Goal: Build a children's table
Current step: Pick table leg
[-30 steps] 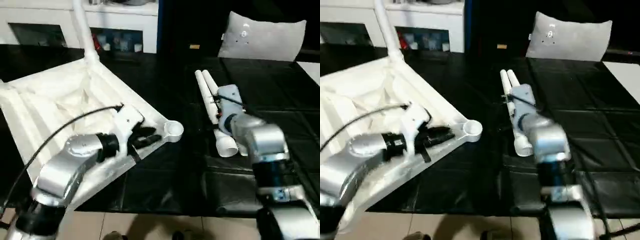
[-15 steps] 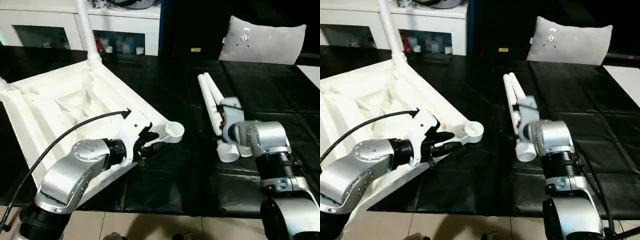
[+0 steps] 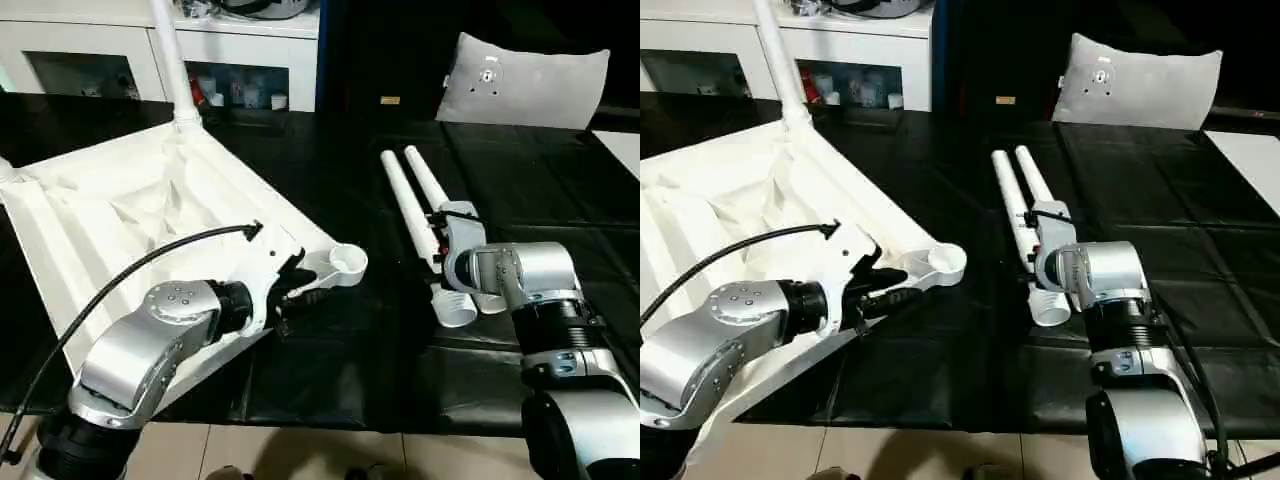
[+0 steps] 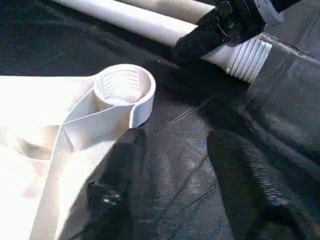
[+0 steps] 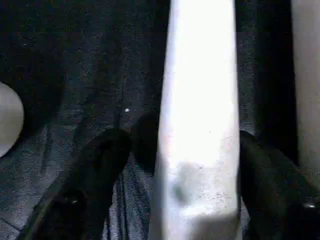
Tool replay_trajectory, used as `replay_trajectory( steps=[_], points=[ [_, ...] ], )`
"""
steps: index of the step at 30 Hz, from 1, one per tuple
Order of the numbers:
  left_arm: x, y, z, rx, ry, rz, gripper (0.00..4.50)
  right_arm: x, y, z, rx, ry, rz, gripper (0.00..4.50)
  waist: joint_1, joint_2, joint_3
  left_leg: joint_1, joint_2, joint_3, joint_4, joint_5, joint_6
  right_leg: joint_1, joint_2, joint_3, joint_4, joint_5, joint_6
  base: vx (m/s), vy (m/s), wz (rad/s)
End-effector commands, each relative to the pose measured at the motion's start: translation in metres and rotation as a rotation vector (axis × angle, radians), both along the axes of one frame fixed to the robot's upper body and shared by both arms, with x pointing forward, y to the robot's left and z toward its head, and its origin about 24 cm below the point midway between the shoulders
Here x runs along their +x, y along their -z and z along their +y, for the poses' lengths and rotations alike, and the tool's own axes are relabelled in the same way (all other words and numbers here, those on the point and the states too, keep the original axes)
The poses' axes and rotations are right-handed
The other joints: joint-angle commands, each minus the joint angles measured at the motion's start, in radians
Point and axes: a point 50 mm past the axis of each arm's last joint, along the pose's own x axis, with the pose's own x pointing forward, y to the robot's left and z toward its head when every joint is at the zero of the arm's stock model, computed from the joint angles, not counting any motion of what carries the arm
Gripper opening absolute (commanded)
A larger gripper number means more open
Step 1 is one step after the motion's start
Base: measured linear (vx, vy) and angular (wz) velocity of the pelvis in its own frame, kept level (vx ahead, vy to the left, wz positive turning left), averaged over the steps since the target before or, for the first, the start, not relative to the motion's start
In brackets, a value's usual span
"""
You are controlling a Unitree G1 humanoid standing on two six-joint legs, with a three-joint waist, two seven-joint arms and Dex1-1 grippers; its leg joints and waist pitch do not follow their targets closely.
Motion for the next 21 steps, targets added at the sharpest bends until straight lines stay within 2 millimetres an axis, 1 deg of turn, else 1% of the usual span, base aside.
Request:
replay_trajectory(
  steps=[1,3,4,5,6,7,8,11,12,13,14,16,17,18,19,20,21],
  points=[
    [0.000,-0.005,-0.003,0.014,0.016,-0.026,2.53,-0.004,0.009,-0.001,0.008,-0.002,0.040,3.20,0.003,0.010,-0.092,0.007,-0.001,0.003,-0.056,-0.206,-0.032,0.054,-0.052,0.033,-0.089,-0.343,-0.121,0.000,0.000,0.00],
    [0.000,-0.005,-0.003,0.017,0.014,-0.027,2.61,-0.004,0.009,-0.002,0.010,0.003,0.041,3.03,0.003,0.011,-0.092,0.007,-0.001,0.003,-0.056,-0.207,-0.033,0.054,-0.052,0.033,-0.088,-0.338,-0.124,0.000,0.000,0.00],
    [0.000,-0.004,-0.002,0.018,0.014,-0.028,2.61,-0.004,0.010,-0.003,0.011,0.008,0.040,3.03,0.003,0.010,-0.092,0.007,-0.001,0.003,-0.056,-0.208,-0.033,0.054,-0.052,0.033,-0.088,-0.337,-0.125,0.000,0.000,0.00],
    [0.000,-0.004,-0.002,0.018,0.014,-0.028,2.84,-0.004,0.010,-0.003,0.011,0.008,0.040,2.85,0.003,0.010,-0.092,0.007,-0.001,0.004,-0.055,-0.206,-0.033,0.054,-0.052,0.033,-0.088,-0.335,-0.125,0.000,0.000,0.00],
    [0.001,-0.004,-0.002,0.020,0.013,-0.030,2.97,-0.004,0.009,-0.004,0.012,0.013,0.038,2.76,0.003,0.010,-0.092,0.007,-0.001,0.004,-0.055,-0.206,-0.033,0.054,-0.052,0.033,-0.088,-0.336,-0.126,0.000,0.000,0.00],
    [0.001,-0.004,-0.002,0.021,0.012,-0.031,3.02,-0.004,0.009,-0.004,0.014,0.016,0.037,2.69,0.003,0.010,-0.092,0.007,-0.001,0.004,-0.055,-0.205,-0.033,0.054,-0.052,0.033,-0.088,-0.335,-0.125,0.000,0.000,0.00],
    [0.001,-0.004,-0.002,0.022,0.010,-0.034,3.05,-0.003,0.009,-0.004,0.019,0.020,0.032,2.63,0.003,0.014,-0.092,0.007,-0.001,0.003,-0.055,-0.207,-0.034,0.054,-0.052,0.033,-0.088,-0.336,-0.126,0.000,0.000,0.00],
    [0.002,-0.005,-0.001,0.019,0.003,-0.040,3.35,-0.003,0.008,-0.005,0.030,0.035,0.016,2.36,0.003,0.012,-0.093,0.008,-0.002,0.003,-0.055,-0.210,-0.034,0.054,-0.052,0.033,-0.089,-0.342,-0.123,0.000,0.000,0.00],
    [0.003,-0.006,-0.001,0.016,-0.004,-0.049,3.35,-0.001,0.006,-0.006,0.044,0.045,-0.006,2.36,0.003,0.014,-0.092,0.007,-0.002,0.003,-0.055,-0.211,-0.035,0.054,-0.052,0.033,-0.090,-0.341,-0.123,0.000,0.000,0.00],
    [0.005,-0.008,0.000,0.009,-0.013,-0.057,3.51,0.000,0.004,-0.006,0.060,0.058,-0.023,2.18,0.003,0.014,-0.093,0.008,-0.001,0.004,-0.055,-0.212,-0.035,0.053,-0.052,0.033,-0.090,-0.341,-0.122,0.000,0.000,0.00],
    [0.007,-0.010,0.000,0.000,-0.026,-0.069,3.51,0.001,0.002,-0.008,0.068,0.071,-0.056,2.18,0.003,0.015,-0.093,0.008,-0.002,0.003,-0.055,-0.214,-0.036,0.054,-0.051,0.033,-0.089,-0.338,-0.123,0.000,0.000,0.00],
    [0.012,-0.015,0.001,-0.020,-0.048,-0.105,3.67,0.004,-0.005,-0.009,0.076,0.082,-0.144,2.00,0.004,0.015,-0.093,0.008,-0.002,0.004,-0.055,-0.214,-0.036,0.054,-0.051,0.032,-0.091,-0.336,-0.120,0.000,0.000,0.00],
    [0.015,-0.018,0.001,-0.036,-0.060,-0.118,3.75,0.005,-0.007,-0.009,0.092,0.078,-0.193,1.94,0.003,0.012,-0.094,0.008,-0.003,0.004,-0.054,-0.215,-0.034,0.054,-0.051,0.031,-0.091,-0.340,-0.119,0.000,0.000,0.00],
    [0.017,-0.020,0.001,-0.050,-0.070,-0.131,3.82,0.006,-0.010,-0.009,0.104,0.066,-0.235,1.91,0.004,0.013,-0.095,0.007,-0.003,0.004,-0.053,-0.212,-0.032,0.055,-0.053,0.031,-0.092,-0.342,-0.118,0.000,0.000,0.00],
    [0.021,-0.025,0.000,-0.077,-0.085,-0.150,3.88,0.005,-0.013,-0.008,0.126,0.047,-0.296,1.89,0.004,0.013,-0.093,0.006,-0.003,0.005,-0.054,-0.214,-0.029,0.055,-0.052,0.031,-0.094,-0.345,-0.116,0.000,0.000,0.00],
    [0.023,-0.029,-0.001,-0.111,-0.100,-0.160,3.93,0.004,-0.016,-0.006,0.156,0.041,-0.326,1.87,0.005,0.013,-0.096,0.007,-0.002,0.005,-0.052,-0.209,-0.025,0.055,-0.053,0.032,-0.092,-0.338,-0.114,0.000,0.000,0.00],
    [0.026,-0.033,-0.002,-0.148,-0.119,-0.169,4.01,0.003,-0.019,-0.005,0.215,0.045,-0.343,1.86,0.004,0.012,-0.096,0.004,-0.003,0.005,-0.054,-0.201,-0.020,0.058,-0.051,0.032,-0.093,-0.330,-0.114,0.000,0.000,0.00]
  ],
)
